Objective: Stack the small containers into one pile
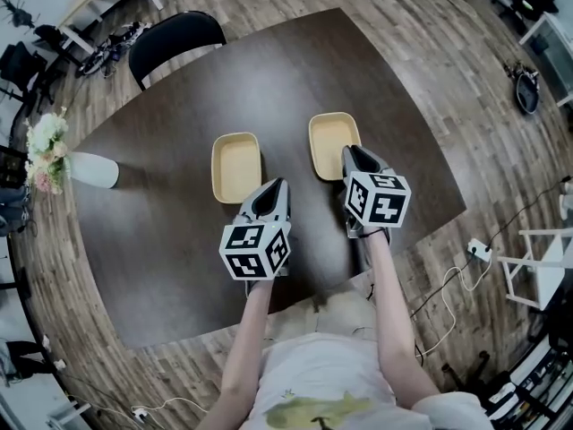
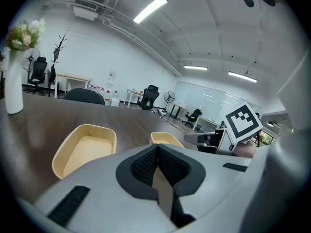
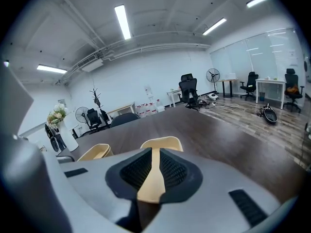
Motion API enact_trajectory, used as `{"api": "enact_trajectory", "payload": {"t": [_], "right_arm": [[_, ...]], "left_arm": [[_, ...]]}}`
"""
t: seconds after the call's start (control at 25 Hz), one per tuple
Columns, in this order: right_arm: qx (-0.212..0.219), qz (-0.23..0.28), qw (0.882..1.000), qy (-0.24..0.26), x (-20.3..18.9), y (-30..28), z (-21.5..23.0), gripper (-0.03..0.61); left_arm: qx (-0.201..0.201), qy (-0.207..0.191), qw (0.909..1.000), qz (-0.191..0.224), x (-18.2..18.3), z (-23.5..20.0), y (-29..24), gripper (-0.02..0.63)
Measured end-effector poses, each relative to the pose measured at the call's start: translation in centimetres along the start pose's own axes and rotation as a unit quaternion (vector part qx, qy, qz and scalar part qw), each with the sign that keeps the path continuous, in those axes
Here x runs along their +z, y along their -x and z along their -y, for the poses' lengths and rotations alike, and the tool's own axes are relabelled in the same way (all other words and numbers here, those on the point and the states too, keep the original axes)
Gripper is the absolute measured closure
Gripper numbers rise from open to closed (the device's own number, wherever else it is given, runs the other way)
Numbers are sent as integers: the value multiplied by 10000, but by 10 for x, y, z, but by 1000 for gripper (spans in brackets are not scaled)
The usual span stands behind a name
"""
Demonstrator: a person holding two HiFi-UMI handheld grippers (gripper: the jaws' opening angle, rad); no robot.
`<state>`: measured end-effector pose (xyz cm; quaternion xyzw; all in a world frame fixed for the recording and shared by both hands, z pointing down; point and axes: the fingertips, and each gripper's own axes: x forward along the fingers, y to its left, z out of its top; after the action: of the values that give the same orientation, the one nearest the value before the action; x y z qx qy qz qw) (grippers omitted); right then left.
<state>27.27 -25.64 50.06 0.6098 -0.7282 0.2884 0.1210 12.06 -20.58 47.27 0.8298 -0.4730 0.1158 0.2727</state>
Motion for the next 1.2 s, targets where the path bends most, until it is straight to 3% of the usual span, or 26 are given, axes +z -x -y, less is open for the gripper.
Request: {"api": "enact_trajectory", "payload": {"t": [0.16,0.28,0.52,0.88,1.04,1.2], "right_arm": [[-79,-119,9999,82,-3,-8,20,540],[-144,-226,9996,93,-8,-15,32,472],[-191,-515,9985,-11,-22,-31,49,437],[-166,-926,9955,-125,-38,-47,57,440],[-89,-1116,9937,-85,-45,-51,57,497],[-282,-1096,9936,18,-40,-53,60,534]], "left_arm": [[12,26,10000,-59,-4,11,-16,589],[42,46,9999,-93,-7,15,-24,589],[161,117,9996,-192,-12,16,-35,589],[287,189,9989,-328,-21,18,-44,589],[339,182,9987,-330,-22,20,-44,589],[396,200,9986,-297,-20,17,-43,589]]}}
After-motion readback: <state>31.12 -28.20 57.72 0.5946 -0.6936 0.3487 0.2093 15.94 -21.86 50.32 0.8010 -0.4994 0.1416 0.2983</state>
